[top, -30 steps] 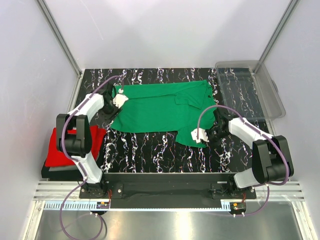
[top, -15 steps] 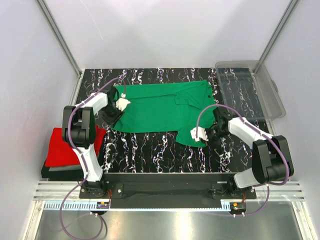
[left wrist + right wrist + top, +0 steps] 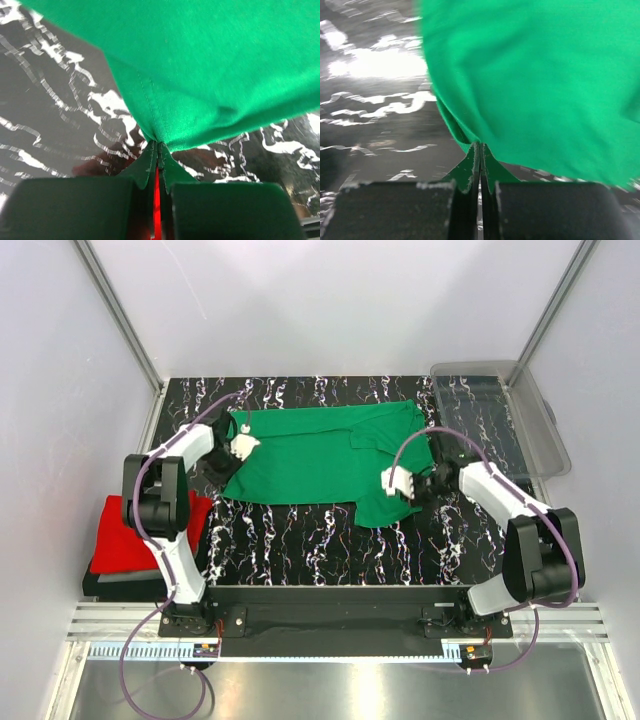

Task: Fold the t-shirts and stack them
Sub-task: Fold the tshirt

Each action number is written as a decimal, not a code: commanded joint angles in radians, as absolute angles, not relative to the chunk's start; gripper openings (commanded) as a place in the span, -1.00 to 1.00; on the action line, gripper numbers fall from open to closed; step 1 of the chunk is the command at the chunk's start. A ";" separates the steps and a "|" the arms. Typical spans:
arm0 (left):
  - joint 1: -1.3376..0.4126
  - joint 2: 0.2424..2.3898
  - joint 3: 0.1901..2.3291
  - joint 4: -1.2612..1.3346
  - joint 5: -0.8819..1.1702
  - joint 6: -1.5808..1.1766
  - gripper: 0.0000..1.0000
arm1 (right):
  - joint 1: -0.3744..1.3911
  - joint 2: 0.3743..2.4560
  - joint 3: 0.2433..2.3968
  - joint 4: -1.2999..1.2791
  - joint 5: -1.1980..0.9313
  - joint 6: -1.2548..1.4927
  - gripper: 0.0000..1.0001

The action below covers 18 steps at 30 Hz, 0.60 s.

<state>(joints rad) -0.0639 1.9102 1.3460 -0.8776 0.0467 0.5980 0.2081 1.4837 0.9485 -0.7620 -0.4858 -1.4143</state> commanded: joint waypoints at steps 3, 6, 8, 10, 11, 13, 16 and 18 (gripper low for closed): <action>-0.058 1.792 1.388 -0.931 0.058 0.609 -1.00 | 0.186 1.444 1.081 -0.704 -0.479 -1.253 -1.00; -0.058 1.763 1.394 -0.948 0.057 0.611 -1.00 | 0.186 1.414 1.103 -0.703 -0.488 -1.223 -1.00; -0.058 1.747 1.397 -0.960 0.057 0.612 -1.00 | 0.186 1.399 1.111 -0.703 -0.488 -1.212 -1.00; -0.060 1.732 1.401 -0.974 0.060 0.612 -1.00 | 0.187 1.391 1.115 -0.703 -0.485 -1.207 -1.00; -0.058 1.729 1.401 -0.980 0.057 0.611 -1.00 | 0.186 1.387 1.115 -0.704 -0.483 -1.207 -1.00; -0.058 1.712 1.401 -0.989 0.058 0.604 -1.00 | 0.186 1.381 1.117 -0.703 -0.485 -1.201 -1.00; -0.058 1.698 1.394 -1.003 0.054 0.601 -1.00 | 0.186 1.374 1.120 -0.701 -0.492 -1.195 -1.00; -0.058 1.690 1.390 -1.011 0.049 0.601 -1.00 | 0.187 1.373 1.118 -0.700 -0.491 -1.193 -1.00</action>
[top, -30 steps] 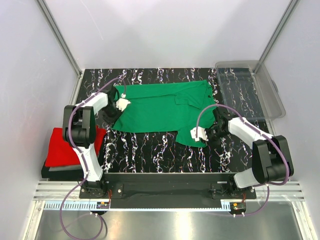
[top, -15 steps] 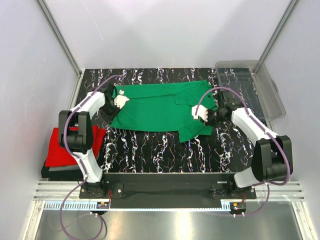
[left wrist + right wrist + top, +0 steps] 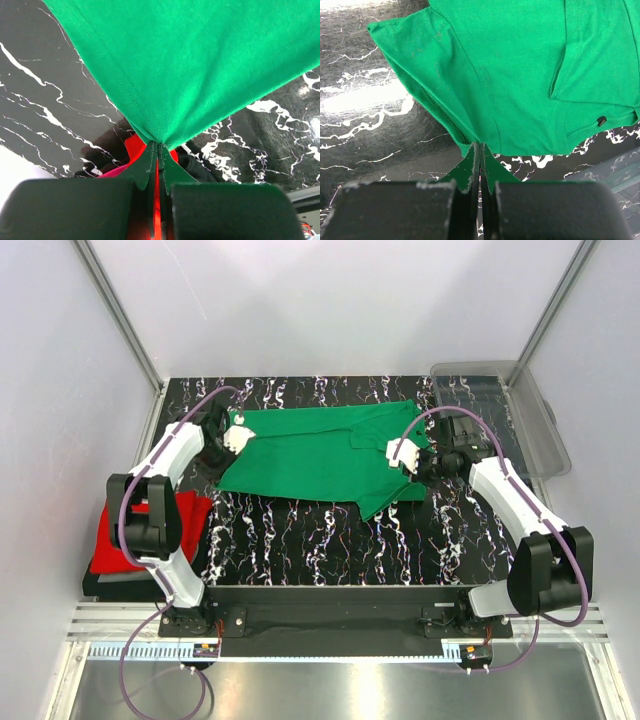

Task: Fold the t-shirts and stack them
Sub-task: Fold the tshirt

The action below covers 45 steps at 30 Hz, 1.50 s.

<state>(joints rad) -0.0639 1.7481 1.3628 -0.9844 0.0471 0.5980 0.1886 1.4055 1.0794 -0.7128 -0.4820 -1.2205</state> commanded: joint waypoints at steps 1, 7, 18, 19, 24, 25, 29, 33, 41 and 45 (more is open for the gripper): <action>-0.058 1.686 1.388 -1.011 0.045 0.601 -1.00 | 0.186 1.368 1.118 -0.695 -0.491 -1.189 -1.00; -0.058 1.723 1.426 -1.014 0.041 0.597 -1.00 | 0.176 1.368 1.166 -0.626 -0.469 -1.100 -1.00; -0.057 1.854 1.617 -1.014 0.035 0.595 -1.00 | 0.126 1.525 1.380 -0.540 -0.399 -1.060 -1.00; -0.057 1.862 1.626 -1.012 0.035 0.595 -1.00 | 0.124 1.538 1.393 -0.531 -0.393 -1.048 -1.00; -0.048 1.928 1.696 -1.012 0.029 0.589 -1.00 | 0.124 1.663 1.472 -0.485 -0.353 -1.016 -1.00; -0.046 1.939 1.709 -1.012 0.028 0.586 -1.00 | 0.124 1.683 1.500 -0.482 -0.348 -1.006 -1.00; -0.035 2.002 1.772 -1.012 0.021 0.577 -1.00 | 0.124 1.801 1.574 -0.465 -0.339 -0.993 -1.00; -0.032 2.074 1.856 -1.012 0.018 0.569 -1.00 | 0.124 1.894 1.672 -0.442 -0.319 -0.968 -1.00; -0.031 2.178 1.974 -1.015 -0.008 0.565 -1.00 | 0.124 2.049 1.850 -0.422 -0.288 -0.940 -1.00; -0.029 2.216 2.011 -1.016 -0.037 0.571 -1.00 | 0.126 2.097 1.899 -0.423 -0.281 -0.940 -1.00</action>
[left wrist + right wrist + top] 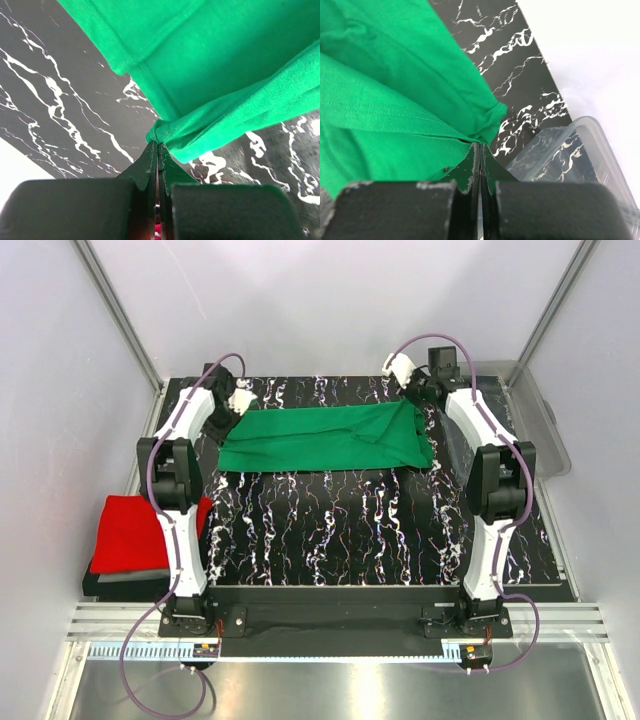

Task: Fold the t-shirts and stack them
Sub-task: Fold the tshirt

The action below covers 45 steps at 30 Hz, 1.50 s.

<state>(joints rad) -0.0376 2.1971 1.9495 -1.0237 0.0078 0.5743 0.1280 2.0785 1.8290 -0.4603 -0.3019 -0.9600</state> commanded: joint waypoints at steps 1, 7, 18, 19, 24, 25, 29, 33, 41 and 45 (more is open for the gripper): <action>-0.029 2.224 2.019 -1.015 -0.040 0.569 -1.00 | 0.124 2.114 1.907 -0.423 -0.279 -0.940 -1.00; -0.026 2.283 2.097 -1.016 -0.051 0.552 -1.00 | 0.124 2.180 1.965 -0.423 -0.268 -0.934 -1.00; -0.029 2.359 2.214 -0.999 -0.083 0.525 -0.67 | 0.126 2.281 2.089 -0.422 -0.238 -0.888 -0.99; -0.029 2.361 2.212 -0.993 -0.100 0.512 -0.31 | 0.126 2.290 2.100 -0.419 -0.221 -0.878 -0.74; -0.029 2.254 2.174 -0.956 -0.115 0.450 -0.14 | 0.127 2.257 2.160 -0.400 -0.163 -0.735 -0.25; -0.034 2.212 2.162 -0.954 -0.098 0.443 -0.14 | 0.127 2.241 2.152 -0.399 -0.170 -0.720 -0.24; -0.067 2.163 2.041 -0.950 -0.048 0.488 -0.19 | 0.133 2.166 1.990 -0.431 -0.322 -0.731 -0.22; -0.100 2.206 2.002 -0.950 -0.014 0.494 -0.32 | 0.195 2.160 1.879 -0.517 -0.374 -0.851 -0.30; -0.103 2.283 1.954 -0.948 -0.035 0.480 -0.40 | 0.219 2.210 1.855 -0.590 -0.399 -0.859 -0.37; -0.095 2.284 1.908 -0.939 -0.049 0.480 -0.41 | 0.229 2.229 1.865 -0.607 -0.399 -0.861 -0.38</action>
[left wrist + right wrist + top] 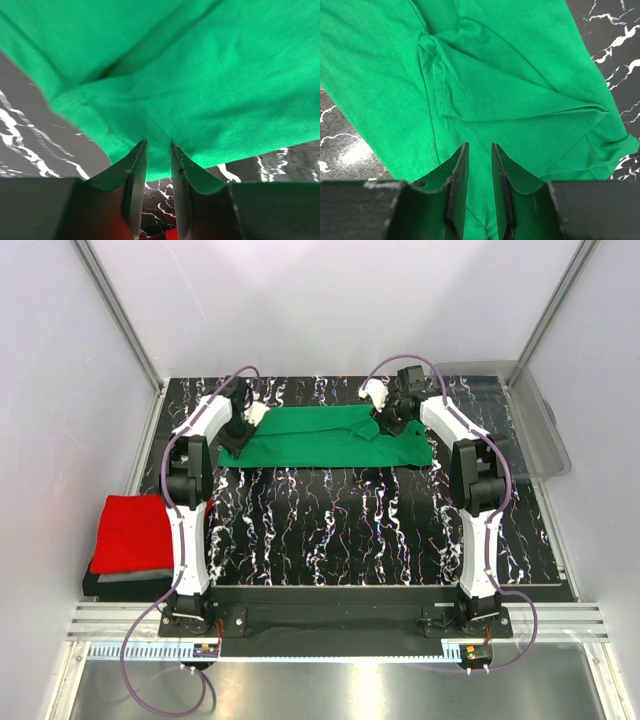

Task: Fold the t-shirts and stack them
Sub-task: Fold the tshirt

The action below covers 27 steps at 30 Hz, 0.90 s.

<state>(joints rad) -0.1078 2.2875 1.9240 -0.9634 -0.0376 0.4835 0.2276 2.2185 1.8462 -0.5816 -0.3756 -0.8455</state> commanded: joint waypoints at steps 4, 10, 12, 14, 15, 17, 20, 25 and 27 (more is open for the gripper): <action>-0.095 2.289 1.879 -0.934 -0.048 0.474 -0.41 | 0.235 2.253 1.884 -0.621 -0.391 -0.862 -0.38; -0.097 2.289 1.853 -0.928 -0.051 0.474 -0.42 | 0.252 2.312 1.920 -0.630 -0.365 -0.874 -0.38; -0.097 2.289 1.845 -0.927 -0.052 0.476 -0.42 | 0.253 2.333 1.948 -0.630 -0.367 -0.864 -0.38; -0.095 2.289 1.839 -0.922 -0.052 0.474 -0.42 | 0.256 2.347 1.979 -0.632 -0.371 -0.851 -0.37; -0.095 2.287 1.836 -0.920 -0.052 0.472 -0.43 | 0.261 2.359 1.991 -0.632 -0.374 -0.847 -0.37; -0.097 2.289 1.835 -0.919 -0.052 0.469 -0.42 | 0.268 2.373 2.028 -0.629 -0.377 -0.838 -0.36; -0.097 2.289 1.835 -0.919 -0.052 0.468 -0.42 | 0.279 2.408 2.103 -0.629 -0.383 -0.822 -0.36; -0.097 2.284 1.827 -0.919 -0.055 0.466 -0.42 | 0.295 2.539 2.340 -0.632 -0.387 -0.726 -0.33; -0.098 2.280 1.824 -0.917 -0.058 0.465 -0.42 | 0.301 2.604 2.517 -0.630 -0.388 -0.666 -0.32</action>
<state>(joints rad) -0.0986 2.2791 1.8599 -0.9321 -0.0502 0.4767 0.2825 2.5477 2.3329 -0.6567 -0.3779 -0.7654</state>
